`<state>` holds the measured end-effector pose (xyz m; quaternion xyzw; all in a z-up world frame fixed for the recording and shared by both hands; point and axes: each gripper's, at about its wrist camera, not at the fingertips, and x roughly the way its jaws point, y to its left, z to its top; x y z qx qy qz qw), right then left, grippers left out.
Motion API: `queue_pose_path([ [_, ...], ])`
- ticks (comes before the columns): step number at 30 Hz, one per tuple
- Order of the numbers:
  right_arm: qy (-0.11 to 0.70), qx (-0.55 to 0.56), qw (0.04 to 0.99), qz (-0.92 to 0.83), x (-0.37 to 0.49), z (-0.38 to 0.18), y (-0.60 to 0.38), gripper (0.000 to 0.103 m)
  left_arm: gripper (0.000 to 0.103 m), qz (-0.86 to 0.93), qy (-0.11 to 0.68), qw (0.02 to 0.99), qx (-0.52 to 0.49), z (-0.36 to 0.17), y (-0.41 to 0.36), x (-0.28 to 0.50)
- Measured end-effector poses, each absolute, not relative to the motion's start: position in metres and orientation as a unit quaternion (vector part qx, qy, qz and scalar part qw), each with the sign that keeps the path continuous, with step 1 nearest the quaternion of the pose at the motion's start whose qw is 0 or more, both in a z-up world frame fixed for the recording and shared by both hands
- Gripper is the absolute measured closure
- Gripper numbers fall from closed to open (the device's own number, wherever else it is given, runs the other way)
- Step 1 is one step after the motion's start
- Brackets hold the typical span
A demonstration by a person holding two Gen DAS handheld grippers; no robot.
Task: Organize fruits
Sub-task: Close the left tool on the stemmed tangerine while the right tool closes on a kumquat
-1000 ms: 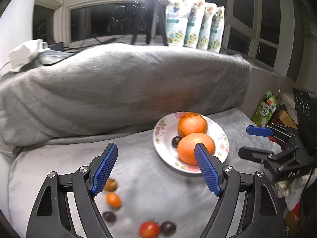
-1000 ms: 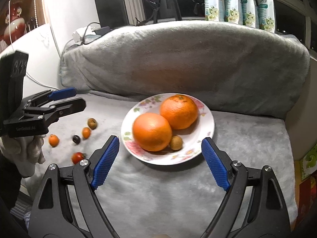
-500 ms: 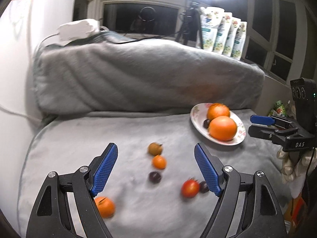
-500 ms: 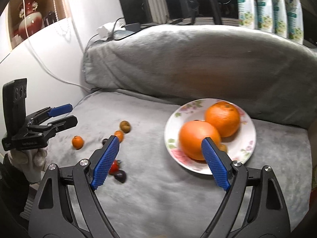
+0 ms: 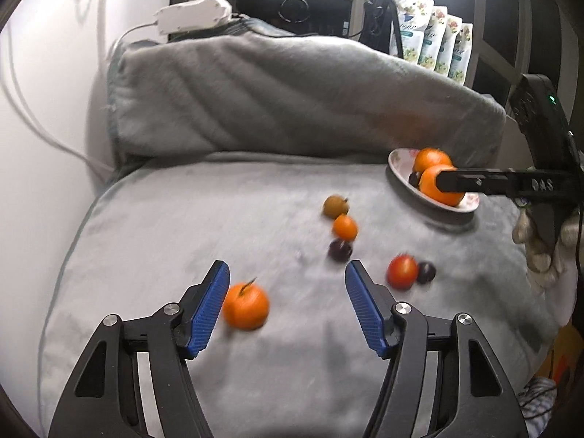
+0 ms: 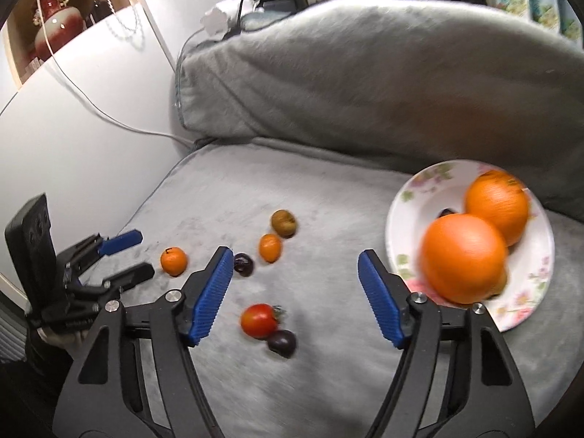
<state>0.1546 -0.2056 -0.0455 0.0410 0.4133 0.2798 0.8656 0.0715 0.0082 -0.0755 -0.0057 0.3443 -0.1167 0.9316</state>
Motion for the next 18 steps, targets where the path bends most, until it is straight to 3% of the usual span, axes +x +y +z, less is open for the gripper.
queue_pose_path([
  [2, 0.426, 0.049, 0.857, 0.286, 0.161, -0.052, -0.197, 0.041, 0.039, -0.114, 0.349, 0.93, -0.007, -0.08, 0.014, 0.068],
  [18, 0.506, 0.088, 0.807, 0.291, 0.201, -0.09, -0.151, 0.056, 0.052, -0.124, 0.386, 0.914, -0.037, -0.111, 0.025, 0.082],
])
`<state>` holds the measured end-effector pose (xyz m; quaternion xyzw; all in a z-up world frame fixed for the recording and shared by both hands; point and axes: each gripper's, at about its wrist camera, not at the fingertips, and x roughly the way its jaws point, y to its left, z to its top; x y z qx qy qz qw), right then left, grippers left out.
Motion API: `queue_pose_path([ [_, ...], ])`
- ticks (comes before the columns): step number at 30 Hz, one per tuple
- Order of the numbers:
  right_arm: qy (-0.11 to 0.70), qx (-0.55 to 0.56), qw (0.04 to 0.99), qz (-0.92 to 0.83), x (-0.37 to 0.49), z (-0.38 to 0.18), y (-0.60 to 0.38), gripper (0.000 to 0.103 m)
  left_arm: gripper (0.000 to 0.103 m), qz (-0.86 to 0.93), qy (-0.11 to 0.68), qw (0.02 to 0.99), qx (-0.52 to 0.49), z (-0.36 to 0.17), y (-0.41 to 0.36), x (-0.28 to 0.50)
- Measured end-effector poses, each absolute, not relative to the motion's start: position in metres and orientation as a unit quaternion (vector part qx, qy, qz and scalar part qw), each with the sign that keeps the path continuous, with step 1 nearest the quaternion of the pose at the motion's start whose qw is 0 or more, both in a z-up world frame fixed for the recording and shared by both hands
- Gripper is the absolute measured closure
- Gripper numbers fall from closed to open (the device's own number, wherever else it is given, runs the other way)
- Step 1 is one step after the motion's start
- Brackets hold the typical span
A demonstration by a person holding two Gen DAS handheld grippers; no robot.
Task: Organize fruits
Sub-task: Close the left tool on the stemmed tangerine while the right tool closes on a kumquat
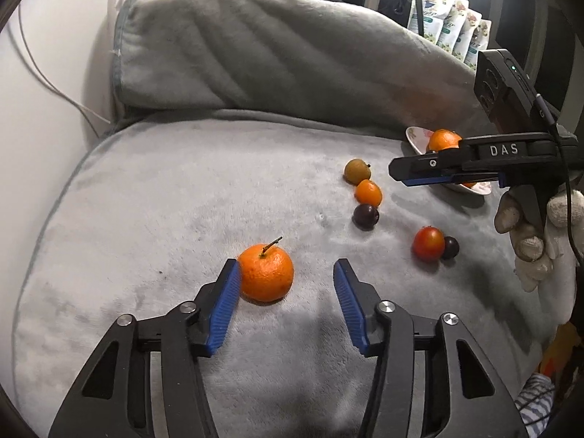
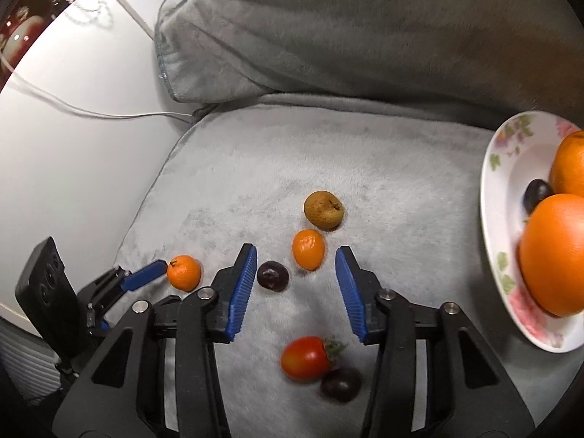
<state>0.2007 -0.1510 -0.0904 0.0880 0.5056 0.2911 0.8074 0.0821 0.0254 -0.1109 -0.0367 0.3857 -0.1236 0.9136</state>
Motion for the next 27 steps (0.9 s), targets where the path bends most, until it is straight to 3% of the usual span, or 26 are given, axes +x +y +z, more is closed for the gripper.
queue_pose_path([
  [13, 0.532, 0.085, 0.797, 0.273, 0.218, -0.112, -0.132, 0.064, 0.057, -0.119, 0.407, 0.905, -0.042, -0.123, 0.029, 0.093],
  [19, 0.539, 0.082, 0.795, 0.266, 0.222, -0.117, -0.131, 0.072, 0.066, -0.119, 0.417, 0.9, -0.047, -0.128, 0.03, 0.098],
  [27, 0.54, 0.087, 0.792, 0.271, 0.222, -0.119, -0.132, 0.079, 0.067, -0.122, 0.418, 0.899, -0.053, -0.129, 0.032, 0.1],
])
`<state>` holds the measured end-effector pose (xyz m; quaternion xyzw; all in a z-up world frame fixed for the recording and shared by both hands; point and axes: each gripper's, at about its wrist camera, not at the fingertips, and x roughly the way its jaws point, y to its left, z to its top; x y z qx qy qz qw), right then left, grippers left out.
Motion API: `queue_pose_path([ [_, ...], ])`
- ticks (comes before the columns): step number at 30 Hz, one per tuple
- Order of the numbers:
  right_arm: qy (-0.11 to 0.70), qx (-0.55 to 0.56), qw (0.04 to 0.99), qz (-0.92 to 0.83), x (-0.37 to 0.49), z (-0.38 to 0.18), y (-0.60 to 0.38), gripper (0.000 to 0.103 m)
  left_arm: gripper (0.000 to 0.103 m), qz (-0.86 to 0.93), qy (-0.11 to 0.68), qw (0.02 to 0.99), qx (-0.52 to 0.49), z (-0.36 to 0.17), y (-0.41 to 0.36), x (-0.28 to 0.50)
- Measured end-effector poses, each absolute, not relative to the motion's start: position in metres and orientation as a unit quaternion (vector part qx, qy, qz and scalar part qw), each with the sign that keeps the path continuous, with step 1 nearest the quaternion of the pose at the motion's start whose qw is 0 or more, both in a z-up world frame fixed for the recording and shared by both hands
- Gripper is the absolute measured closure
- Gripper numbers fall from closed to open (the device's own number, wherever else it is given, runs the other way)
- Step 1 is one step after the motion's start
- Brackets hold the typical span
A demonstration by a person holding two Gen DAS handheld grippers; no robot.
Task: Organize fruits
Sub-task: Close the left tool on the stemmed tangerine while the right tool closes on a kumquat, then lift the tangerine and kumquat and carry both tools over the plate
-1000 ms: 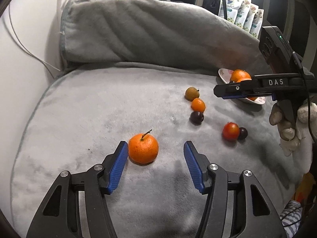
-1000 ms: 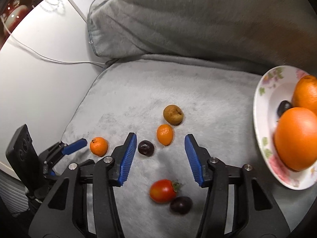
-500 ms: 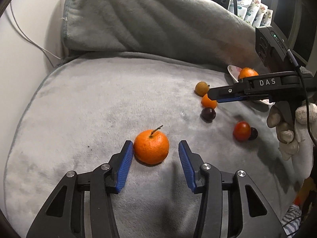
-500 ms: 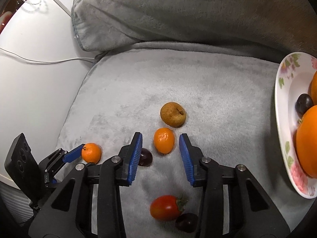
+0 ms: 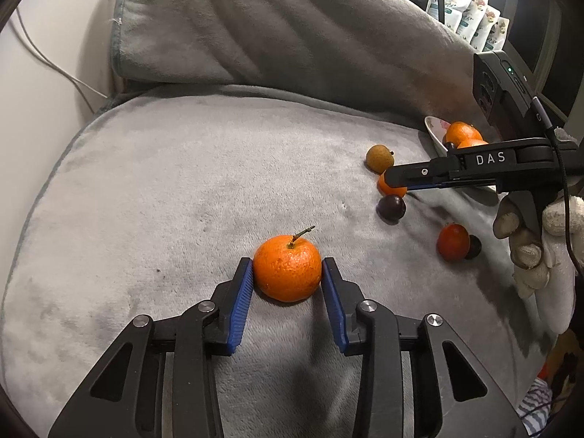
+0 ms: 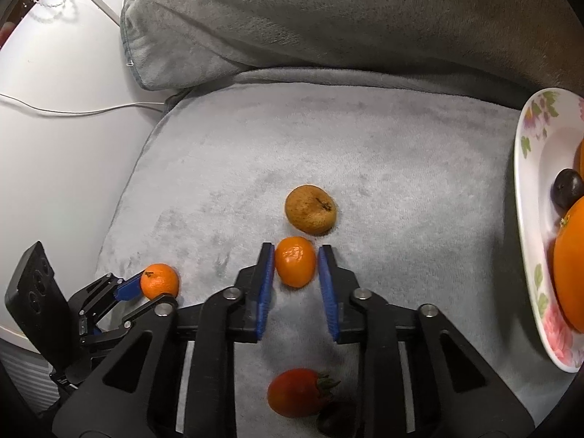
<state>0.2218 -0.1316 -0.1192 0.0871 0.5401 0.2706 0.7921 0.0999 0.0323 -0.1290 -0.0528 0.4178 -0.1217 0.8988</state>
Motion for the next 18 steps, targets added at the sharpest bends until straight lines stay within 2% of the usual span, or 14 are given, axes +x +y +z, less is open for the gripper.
queue_pose_path([
  [18, 0.52, 0.105, 0.8, 0.281, 0.205, -0.101, -0.15, 0.08, 0.068, -0.12, 0.408, 0.903, -0.062, -0.124, 0.036, 0.093],
])
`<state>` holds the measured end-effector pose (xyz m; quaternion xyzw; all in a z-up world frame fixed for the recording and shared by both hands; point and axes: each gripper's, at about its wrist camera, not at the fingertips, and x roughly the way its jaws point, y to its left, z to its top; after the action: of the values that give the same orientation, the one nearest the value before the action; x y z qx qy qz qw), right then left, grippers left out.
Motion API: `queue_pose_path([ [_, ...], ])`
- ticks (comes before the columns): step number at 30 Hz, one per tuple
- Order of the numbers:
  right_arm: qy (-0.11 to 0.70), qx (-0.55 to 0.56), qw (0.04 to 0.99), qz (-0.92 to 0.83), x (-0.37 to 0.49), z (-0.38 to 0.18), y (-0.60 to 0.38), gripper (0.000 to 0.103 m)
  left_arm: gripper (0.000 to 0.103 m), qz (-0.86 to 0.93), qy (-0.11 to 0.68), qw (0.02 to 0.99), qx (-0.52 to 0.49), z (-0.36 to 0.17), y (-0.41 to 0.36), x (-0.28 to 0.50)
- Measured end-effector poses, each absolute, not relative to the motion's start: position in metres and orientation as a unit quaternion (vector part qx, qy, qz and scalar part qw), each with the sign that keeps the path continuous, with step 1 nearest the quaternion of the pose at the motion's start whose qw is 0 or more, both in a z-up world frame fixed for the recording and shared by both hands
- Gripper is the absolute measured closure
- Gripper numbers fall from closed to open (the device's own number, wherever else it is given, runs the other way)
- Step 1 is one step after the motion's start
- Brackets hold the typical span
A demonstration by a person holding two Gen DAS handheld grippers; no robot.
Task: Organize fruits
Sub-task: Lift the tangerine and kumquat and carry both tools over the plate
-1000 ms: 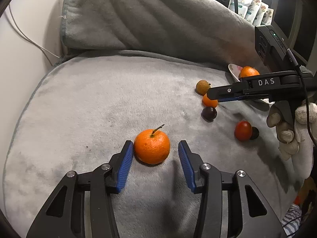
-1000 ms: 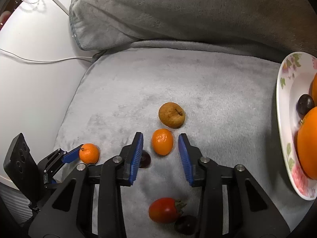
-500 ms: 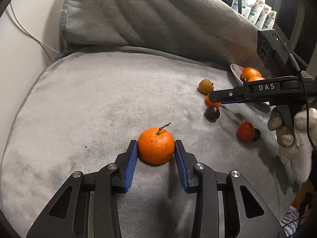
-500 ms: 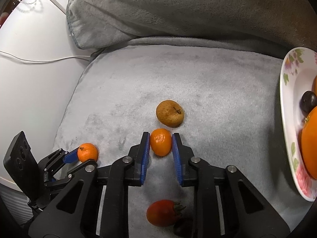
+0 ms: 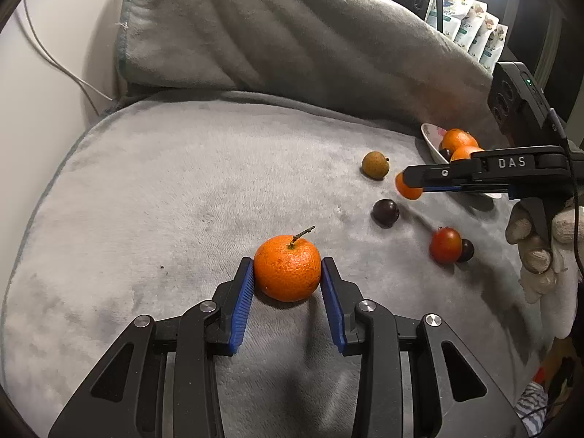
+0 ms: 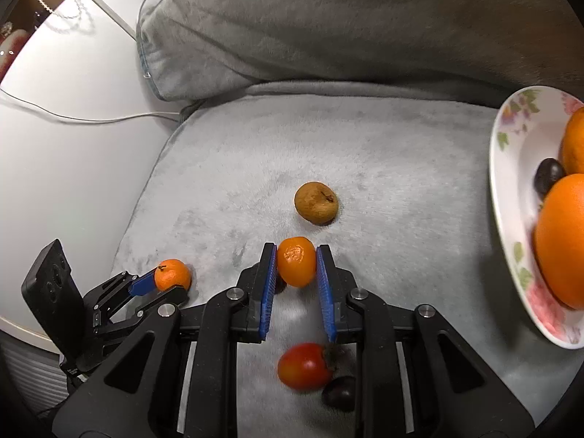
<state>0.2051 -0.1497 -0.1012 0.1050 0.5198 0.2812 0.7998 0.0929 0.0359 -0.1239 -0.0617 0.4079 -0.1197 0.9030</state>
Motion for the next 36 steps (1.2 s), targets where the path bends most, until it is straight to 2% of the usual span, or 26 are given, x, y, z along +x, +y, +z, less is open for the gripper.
queue_pose_path([
  [22, 0.449, 0.128, 0.846, 0.257, 0.163, -0.055, -0.228, 0.08, 0.068, -0.148, 0.376, 0.913, -0.061, -0.089, 0.011, 0.092],
  [36, 0.413, 0.152, 0.876, 0.197, 0.146, -0.041, -0.311, 0.08, 0.068, -0.201, 0.36, 0.91, -0.049, -0.07, -0.048, 0.113],
])
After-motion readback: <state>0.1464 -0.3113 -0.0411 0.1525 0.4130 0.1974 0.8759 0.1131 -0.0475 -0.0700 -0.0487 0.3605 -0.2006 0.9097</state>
